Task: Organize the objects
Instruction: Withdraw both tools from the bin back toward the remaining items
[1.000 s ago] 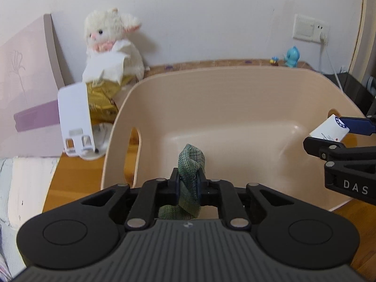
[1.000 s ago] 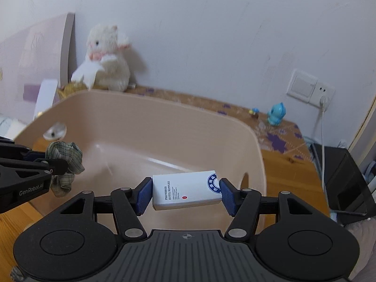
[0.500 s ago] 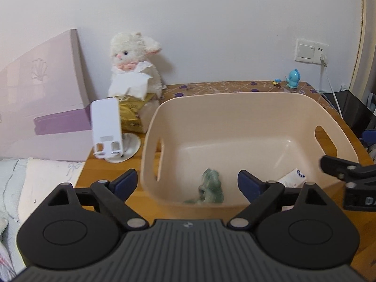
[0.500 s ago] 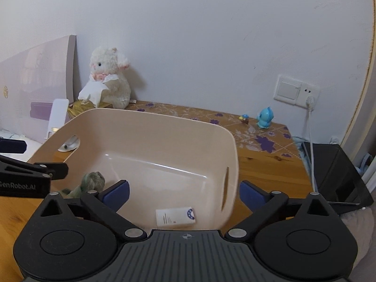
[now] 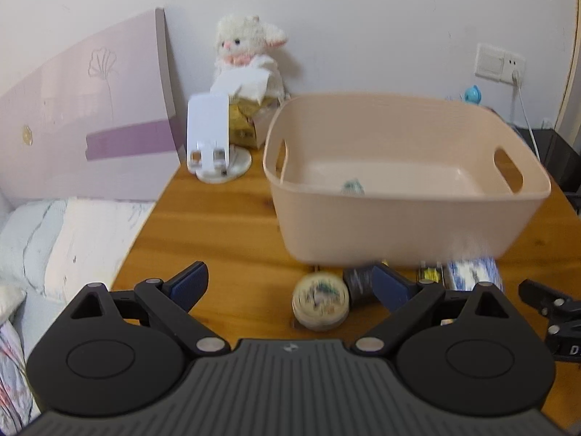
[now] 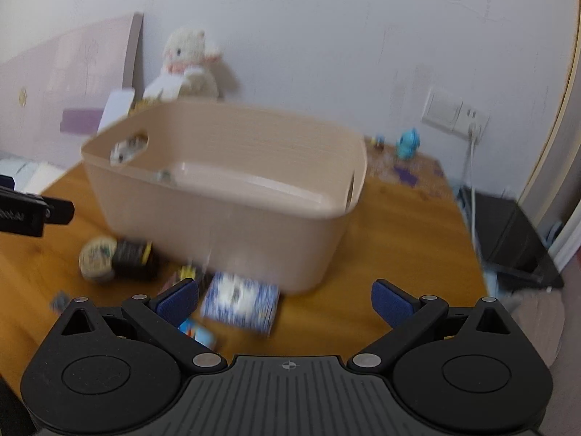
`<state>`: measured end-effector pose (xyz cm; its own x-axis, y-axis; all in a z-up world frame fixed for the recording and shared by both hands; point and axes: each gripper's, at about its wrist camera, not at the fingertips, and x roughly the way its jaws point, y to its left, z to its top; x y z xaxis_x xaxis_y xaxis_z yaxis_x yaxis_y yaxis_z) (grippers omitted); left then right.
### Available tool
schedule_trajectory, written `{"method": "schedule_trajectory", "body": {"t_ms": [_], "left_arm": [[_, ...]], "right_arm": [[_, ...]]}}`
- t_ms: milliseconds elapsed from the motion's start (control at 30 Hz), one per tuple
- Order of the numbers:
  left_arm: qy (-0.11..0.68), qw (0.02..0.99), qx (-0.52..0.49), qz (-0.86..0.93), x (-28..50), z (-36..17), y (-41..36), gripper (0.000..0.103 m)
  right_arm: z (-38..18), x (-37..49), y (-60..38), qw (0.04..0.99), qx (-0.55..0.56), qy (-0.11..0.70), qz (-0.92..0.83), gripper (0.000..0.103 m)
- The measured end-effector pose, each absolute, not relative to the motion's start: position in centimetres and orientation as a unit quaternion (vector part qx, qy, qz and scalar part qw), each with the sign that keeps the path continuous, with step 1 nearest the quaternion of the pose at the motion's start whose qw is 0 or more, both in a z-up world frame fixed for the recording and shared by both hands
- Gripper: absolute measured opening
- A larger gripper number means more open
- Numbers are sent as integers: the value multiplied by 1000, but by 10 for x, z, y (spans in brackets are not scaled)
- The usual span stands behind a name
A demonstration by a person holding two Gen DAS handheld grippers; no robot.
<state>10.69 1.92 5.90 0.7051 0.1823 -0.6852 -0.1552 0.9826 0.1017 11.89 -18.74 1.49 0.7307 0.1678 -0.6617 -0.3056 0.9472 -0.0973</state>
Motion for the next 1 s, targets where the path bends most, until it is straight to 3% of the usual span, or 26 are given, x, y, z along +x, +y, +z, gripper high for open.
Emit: {"method": "schedule_trajectory", "body": {"t_ms": [633, 833, 1000], "left_arm": [[447, 883, -112, 85, 100, -8, -6, 96], [436, 889, -101, 94, 110, -10, -14, 94], [453, 880, -86, 112, 110, -12, -13, 82]], "right_arm": [[-51, 86, -185, 904, -90, 397, 134, 103], [-58, 90, -184, 902, -79, 400, 141, 103], [-61, 96, -181, 902, -75, 401, 142, 103]]}}
